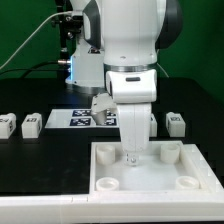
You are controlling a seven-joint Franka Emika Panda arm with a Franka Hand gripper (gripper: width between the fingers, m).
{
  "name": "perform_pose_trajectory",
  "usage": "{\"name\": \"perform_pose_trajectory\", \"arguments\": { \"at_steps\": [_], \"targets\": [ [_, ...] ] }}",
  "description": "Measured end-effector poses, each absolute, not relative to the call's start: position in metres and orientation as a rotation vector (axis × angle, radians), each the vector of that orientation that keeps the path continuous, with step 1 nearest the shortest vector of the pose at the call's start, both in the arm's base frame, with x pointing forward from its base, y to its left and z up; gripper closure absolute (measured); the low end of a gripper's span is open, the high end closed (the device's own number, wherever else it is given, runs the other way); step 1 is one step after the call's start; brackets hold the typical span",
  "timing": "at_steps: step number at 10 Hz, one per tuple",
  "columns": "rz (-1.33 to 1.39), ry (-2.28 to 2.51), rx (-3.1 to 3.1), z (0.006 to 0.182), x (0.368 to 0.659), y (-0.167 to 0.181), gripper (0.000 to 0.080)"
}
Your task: Assemble one leg
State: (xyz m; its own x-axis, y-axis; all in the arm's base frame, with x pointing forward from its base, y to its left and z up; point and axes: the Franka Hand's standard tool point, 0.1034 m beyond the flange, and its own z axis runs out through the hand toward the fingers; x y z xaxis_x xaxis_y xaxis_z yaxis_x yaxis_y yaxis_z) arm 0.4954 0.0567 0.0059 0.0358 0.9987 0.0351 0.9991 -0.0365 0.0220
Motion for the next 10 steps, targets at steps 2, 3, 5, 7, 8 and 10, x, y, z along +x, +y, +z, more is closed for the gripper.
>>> {"name": "perform_pose_trajectory", "arguments": {
  "at_steps": [2, 3, 5, 7, 8, 10],
  "targets": [
    [-0.064, -2.173, -2.256, 0.006, 0.495, 0.056, 0.0151],
    [-0.07, -2.173, -2.264, 0.01, 0.497, 0.054, 0.015],
    [-0.085, -2.168, -2.301, 0.038, 0.499, 0.053, 0.015],
    [-0.112, -2.129, -2.365, 0.062, 0.497, 0.058, 0.015],
    [-0.13, -2.067, -2.424, 0.067, 0.496, 0.066, 0.015],
    [-0.135, -1.81, -2.605, 0.066, 0.49, 0.084, 0.015]
  ]
}}
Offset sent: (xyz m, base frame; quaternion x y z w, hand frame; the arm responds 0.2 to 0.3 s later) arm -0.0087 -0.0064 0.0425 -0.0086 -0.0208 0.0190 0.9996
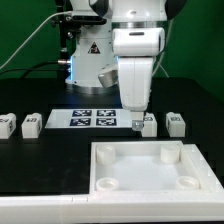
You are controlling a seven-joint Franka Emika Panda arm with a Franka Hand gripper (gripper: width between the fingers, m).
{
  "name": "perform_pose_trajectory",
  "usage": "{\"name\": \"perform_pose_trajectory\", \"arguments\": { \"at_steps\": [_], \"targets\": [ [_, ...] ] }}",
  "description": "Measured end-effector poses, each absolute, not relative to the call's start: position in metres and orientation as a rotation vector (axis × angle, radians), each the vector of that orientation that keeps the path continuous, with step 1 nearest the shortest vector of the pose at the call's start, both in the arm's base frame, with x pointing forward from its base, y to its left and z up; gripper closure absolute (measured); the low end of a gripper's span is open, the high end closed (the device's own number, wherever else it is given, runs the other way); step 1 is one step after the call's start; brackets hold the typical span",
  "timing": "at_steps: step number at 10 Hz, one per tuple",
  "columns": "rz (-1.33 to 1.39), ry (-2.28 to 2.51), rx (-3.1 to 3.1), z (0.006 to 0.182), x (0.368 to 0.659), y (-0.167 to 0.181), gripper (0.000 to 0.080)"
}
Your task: Assemble one leg
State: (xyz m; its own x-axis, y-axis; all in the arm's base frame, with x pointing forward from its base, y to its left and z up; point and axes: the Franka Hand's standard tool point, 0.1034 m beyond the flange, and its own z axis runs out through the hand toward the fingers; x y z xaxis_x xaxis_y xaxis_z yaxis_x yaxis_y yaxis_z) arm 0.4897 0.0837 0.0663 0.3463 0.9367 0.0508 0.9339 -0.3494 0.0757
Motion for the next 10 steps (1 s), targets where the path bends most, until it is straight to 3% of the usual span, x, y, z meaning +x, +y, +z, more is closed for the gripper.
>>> {"name": "perform_pose_trajectory", "arguments": {
  "at_steps": [4, 10],
  "targets": [
    [0.171, 1.084, 2.948, 0.073, 0.483, 0.141, 0.015],
    [0.078, 0.369, 3.173, 0.073, 0.472, 0.154, 0.015]
  ]
}}
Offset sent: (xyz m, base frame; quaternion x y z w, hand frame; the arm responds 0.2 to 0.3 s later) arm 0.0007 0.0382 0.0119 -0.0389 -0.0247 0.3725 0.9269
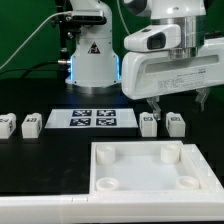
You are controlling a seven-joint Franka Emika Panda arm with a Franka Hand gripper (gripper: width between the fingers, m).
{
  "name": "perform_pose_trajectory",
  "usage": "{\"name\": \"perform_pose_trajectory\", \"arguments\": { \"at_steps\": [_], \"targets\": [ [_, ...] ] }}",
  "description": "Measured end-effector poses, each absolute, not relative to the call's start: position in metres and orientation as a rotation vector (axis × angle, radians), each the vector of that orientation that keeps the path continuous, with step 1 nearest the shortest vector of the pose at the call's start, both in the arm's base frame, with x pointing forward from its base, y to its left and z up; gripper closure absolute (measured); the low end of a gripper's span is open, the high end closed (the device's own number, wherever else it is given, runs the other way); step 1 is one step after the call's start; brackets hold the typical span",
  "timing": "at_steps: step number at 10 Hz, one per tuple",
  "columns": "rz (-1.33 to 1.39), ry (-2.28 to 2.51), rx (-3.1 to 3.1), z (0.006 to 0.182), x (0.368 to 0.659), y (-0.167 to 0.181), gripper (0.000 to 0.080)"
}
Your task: Assemble one leg
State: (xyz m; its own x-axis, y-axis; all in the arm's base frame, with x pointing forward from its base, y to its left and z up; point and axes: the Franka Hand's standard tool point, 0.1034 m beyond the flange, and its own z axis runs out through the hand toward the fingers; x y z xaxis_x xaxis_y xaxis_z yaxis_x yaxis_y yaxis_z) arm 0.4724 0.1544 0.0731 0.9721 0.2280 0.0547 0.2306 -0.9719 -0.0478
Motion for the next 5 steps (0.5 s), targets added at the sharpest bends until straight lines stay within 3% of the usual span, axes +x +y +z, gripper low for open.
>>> {"name": "perform_pose_trajectory", "arguments": {
  "at_steps": [2, 5],
  "targets": [
    [0.022, -0.341, -3.071, 0.071, 0.468, 0.161, 0.015],
    [0.427, -0.254, -3.088, 0.068, 0.459, 0.164, 0.015]
  ]
}}
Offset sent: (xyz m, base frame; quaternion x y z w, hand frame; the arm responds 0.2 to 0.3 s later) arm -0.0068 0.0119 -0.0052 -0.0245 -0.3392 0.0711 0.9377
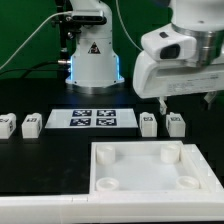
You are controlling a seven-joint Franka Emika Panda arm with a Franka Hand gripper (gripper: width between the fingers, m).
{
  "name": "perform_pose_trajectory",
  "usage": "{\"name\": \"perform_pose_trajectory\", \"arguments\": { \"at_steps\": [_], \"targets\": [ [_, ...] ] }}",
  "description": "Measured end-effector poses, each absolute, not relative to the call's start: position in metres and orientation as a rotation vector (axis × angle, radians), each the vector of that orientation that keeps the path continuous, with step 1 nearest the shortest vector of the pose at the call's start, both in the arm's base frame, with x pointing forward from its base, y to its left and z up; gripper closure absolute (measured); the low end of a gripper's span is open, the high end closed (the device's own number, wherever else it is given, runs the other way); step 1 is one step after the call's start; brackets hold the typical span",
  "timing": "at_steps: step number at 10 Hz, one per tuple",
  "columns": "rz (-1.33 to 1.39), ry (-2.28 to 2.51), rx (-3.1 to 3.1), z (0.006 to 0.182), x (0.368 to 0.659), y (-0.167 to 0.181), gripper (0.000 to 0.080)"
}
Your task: Assemble one leg
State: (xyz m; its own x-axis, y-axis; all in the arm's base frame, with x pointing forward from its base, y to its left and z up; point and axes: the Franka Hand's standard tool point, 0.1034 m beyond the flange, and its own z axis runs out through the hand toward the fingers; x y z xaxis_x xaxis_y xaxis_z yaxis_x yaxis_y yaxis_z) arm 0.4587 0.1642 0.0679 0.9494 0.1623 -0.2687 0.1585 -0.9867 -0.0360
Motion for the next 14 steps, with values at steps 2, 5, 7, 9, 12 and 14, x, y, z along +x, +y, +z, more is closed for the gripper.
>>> {"name": "perform_pose_trajectory", "arguments": {
  "at_steps": [2, 5, 7, 9, 12, 14],
  "targets": [
    [0.745, -0.26, -3.056, 0.067, 0.454, 0.161, 0.015],
    [1.139, -0.168, -3.0, 0.061, 0.436, 0.16, 0.015],
    [1.314, -0.104, -2.946, 0.051, 0.426, 0.162, 0.015],
    [1.329, -0.096, -2.944, 0.049, 0.424, 0.161, 0.015],
    [1.335, -0.091, -2.944, 0.048, 0.422, 0.161, 0.015],
    [1.393, -0.079, -2.934, 0.037, 0.406, 0.162, 0.015]
  ]
}}
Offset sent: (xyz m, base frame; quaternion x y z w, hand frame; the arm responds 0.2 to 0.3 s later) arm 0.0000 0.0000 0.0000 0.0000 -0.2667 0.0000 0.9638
